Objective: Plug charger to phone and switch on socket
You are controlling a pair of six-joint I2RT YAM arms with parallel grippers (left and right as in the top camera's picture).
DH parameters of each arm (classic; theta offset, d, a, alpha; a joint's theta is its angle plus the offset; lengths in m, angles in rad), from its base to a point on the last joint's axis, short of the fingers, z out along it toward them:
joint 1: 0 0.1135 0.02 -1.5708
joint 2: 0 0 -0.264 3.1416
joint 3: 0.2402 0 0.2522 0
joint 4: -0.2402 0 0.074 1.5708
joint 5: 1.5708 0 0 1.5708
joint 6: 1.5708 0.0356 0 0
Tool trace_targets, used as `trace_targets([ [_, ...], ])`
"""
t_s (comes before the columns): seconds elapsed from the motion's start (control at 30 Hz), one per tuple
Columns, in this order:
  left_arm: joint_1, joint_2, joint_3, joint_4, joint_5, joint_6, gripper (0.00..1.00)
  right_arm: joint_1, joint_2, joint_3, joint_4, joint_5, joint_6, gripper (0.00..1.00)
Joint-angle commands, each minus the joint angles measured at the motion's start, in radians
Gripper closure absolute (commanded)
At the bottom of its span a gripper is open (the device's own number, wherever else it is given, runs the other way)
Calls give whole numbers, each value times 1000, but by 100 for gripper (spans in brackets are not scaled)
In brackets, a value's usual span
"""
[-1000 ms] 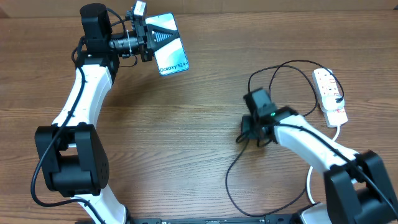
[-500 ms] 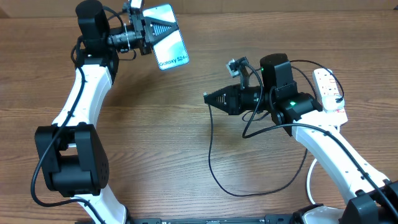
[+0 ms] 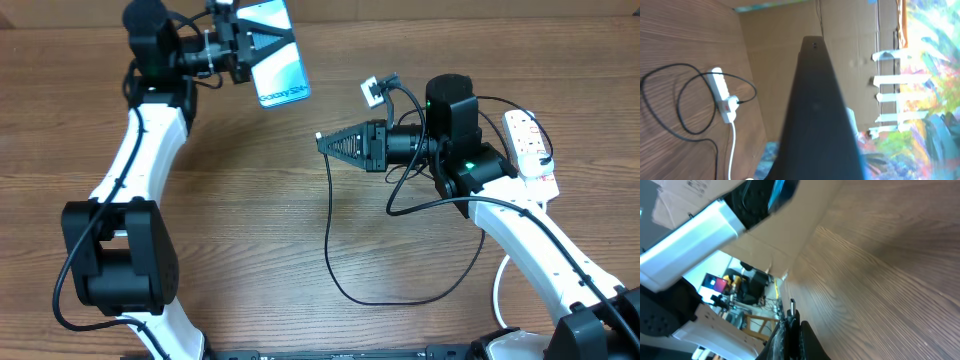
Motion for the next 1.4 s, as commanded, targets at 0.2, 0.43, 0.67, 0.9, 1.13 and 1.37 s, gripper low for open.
trace_targets([
  [0.2,-90,-16,15,232,-72,-175,96,0,3,6,133,-32,148,96],
  [0.43,-93,-16,15,222,-45,-175,96,0,3,6,194,-104,148,96],
  [0.67,-93,-16,15,222,-27,-187,96,0,3,6,205,-106,155,96],
  [0.9,-95,-16,15,223,2,-187,96,-1,3,6,238,-48,200,96],
  [1.13,-114,-16,15,223,8,-190,96,-1,3,6,239,-18,200,96],
  [1.37,-119,-16,15,223,8,-181,96,-1,3,6,248,-14,222,96],
])
